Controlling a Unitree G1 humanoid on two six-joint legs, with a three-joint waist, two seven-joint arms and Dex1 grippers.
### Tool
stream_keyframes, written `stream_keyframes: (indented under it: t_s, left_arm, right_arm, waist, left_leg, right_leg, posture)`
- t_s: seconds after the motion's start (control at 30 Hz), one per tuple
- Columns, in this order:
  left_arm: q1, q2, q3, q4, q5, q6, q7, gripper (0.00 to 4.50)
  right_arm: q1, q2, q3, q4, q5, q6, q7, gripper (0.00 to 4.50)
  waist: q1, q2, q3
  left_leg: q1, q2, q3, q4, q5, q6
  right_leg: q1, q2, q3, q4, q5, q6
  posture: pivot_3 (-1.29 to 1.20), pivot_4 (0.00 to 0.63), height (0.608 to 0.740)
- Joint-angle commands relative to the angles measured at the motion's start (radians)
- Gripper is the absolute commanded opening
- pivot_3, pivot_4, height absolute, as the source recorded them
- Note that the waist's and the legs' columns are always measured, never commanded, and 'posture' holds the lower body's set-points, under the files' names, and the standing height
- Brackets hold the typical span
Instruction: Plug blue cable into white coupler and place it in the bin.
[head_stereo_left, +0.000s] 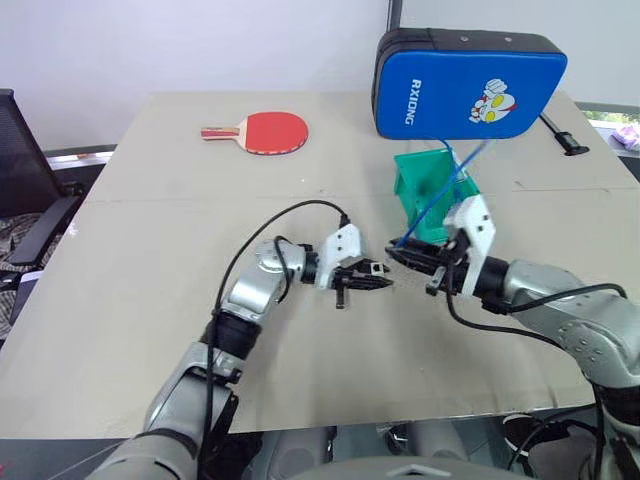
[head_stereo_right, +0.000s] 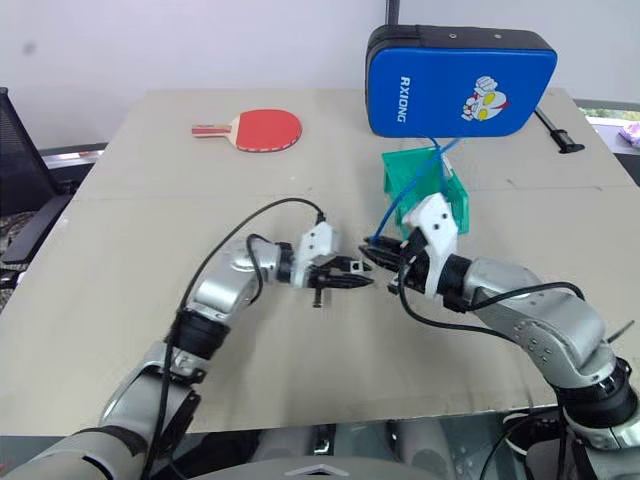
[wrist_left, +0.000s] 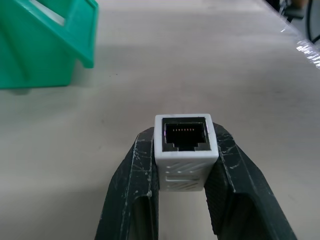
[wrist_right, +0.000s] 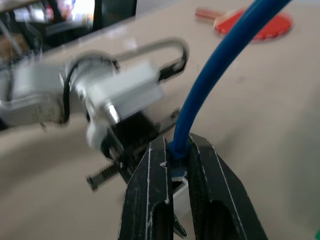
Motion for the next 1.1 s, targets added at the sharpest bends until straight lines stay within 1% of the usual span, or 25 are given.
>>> stream_keyframes:
  t_s: [0.03,0.23,0.37,0.6,0.8,0.93,1.1]
  left_arm:
    - [-0.025,-0.003,-0.013,0.037,0.031,-0.063,-0.011,0.62]
    - [-0.025,-0.004,-0.018,0.057,0.043,-0.093,-0.025,0.62]
    - [-0.022,-0.006,-0.019,0.052,0.046,-0.096,-0.028,0.62]
    - [-0.013,-0.007,-0.023,0.036,0.047,-0.094,-0.031,0.62]
    - [-0.011,-0.01,-0.028,0.031,0.048,-0.094,-0.033,0.62]
    - [-0.014,-0.012,-0.029,0.031,0.049,-0.094,-0.033,0.62]
    - [-0.013,-0.013,-0.031,0.032,0.05,-0.096,-0.033,0.62]
  right_arm:
    - [-0.035,0.019,0.035,0.034,-0.094,-0.03,0.074,0.0]
    - [-0.045,0.042,0.083,0.093,-0.224,-0.053,0.157,0.0]
    - [-0.044,0.059,0.082,0.111,-0.263,-0.055,0.196,0.0]
    - [-0.062,0.079,0.123,0.165,-0.365,-0.08,0.268,0.0]
    - [-0.09,0.073,0.171,0.202,-0.444,-0.104,0.35,0.0]
    - [-0.104,0.029,0.231,0.229,-0.514,-0.123,0.435,0.0]
    - [-0.122,0.042,0.244,0.258,-0.532,-0.132,0.497,0.0]
  waist:
    - [-0.003,0.0,0.0]
    - [0.001,0.0,0.0]
    - [0.001,0.0,0.0]
    - [0.001,0.0,0.0]
    - [0.001,0.0,0.0]
    - [0.002,0.0,0.0]
    - [0.003,0.001,-0.001]
  left_leg:
    - [0.0,0.0,0.0,0.0,0.0,0.0]
    - [0.0,0.0,-0.002,0.001,0.0,0.0]
    - [-0.001,0.0,-0.002,0.001,0.0,0.0]
    - [0.0,0.0,-0.002,0.001,0.0,0.0]
    - [0.0,0.0,-0.002,0.001,0.0,0.0]
    - [0.0,0.0,-0.002,0.001,0.0,0.0]
    - [0.001,0.0,-0.002,0.001,0.0,0.0]
  right_leg:
    - [0.0,0.0,0.0,0.0,0.001,0.002]
    - [0.0,0.0,0.0,0.0,0.002,0.003]
    - [0.0,-0.001,0.0,0.0,0.002,0.003]
    - [0.0,-0.001,-0.001,0.0,0.002,0.003]
    - [0.0,-0.001,-0.001,0.001,0.002,0.003]
    - [0.0,-0.001,-0.001,0.001,0.002,0.003]
    - [0.0,-0.001,-0.001,0.001,0.002,0.002]
  posture:
    - [0.0,0.15,0.731]
    - [0.0,0.15,0.731]
    - [0.0,0.15,0.731]
    - [0.0,0.15,0.731]
    - [0.0,0.15,0.731]
    - [0.0,0.15,0.731]
    - [0.0,0.15,0.731]
